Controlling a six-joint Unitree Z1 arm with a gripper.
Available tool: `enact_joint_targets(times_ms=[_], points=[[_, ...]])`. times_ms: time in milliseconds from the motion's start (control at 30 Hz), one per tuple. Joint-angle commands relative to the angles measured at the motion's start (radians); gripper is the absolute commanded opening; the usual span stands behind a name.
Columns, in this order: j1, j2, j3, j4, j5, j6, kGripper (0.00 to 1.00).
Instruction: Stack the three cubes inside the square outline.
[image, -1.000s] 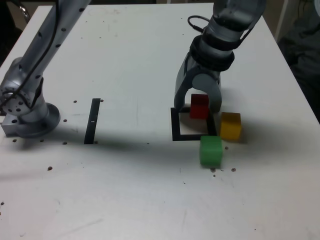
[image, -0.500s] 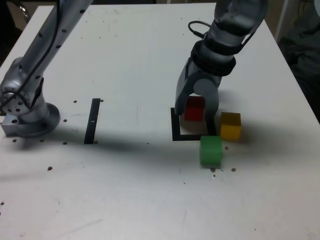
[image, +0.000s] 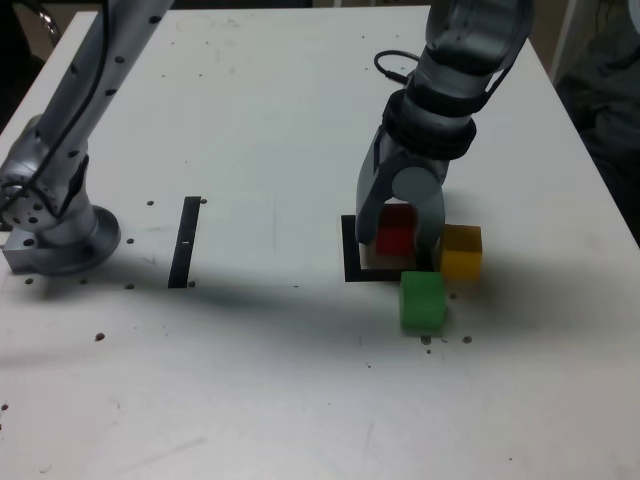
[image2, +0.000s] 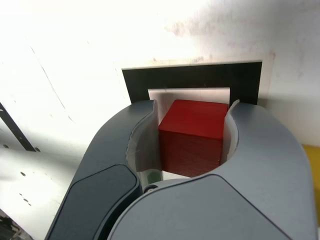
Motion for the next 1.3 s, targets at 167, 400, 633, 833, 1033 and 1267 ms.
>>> enact_joint_targets(times_ms=[167,400,633,833,1033,1267], points=[[-0.017,-0.006,0.032,-0.018,-0.015,-0.026,0.22],[-0.018,-0.017,0.071,-0.032,-0.007,-0.046,0.22],[-0.018,-0.021,0.082,-0.043,-0.003,-0.041,0.73],[-0.019,-0.031,0.088,-0.046,-0.008,-0.037,0.96],[-0.019,-0.054,0.104,-0.042,0.004,-0.043,0.99],[-0.02,-0.118,0.098,0.02,0.059,-0.063,0.99]])
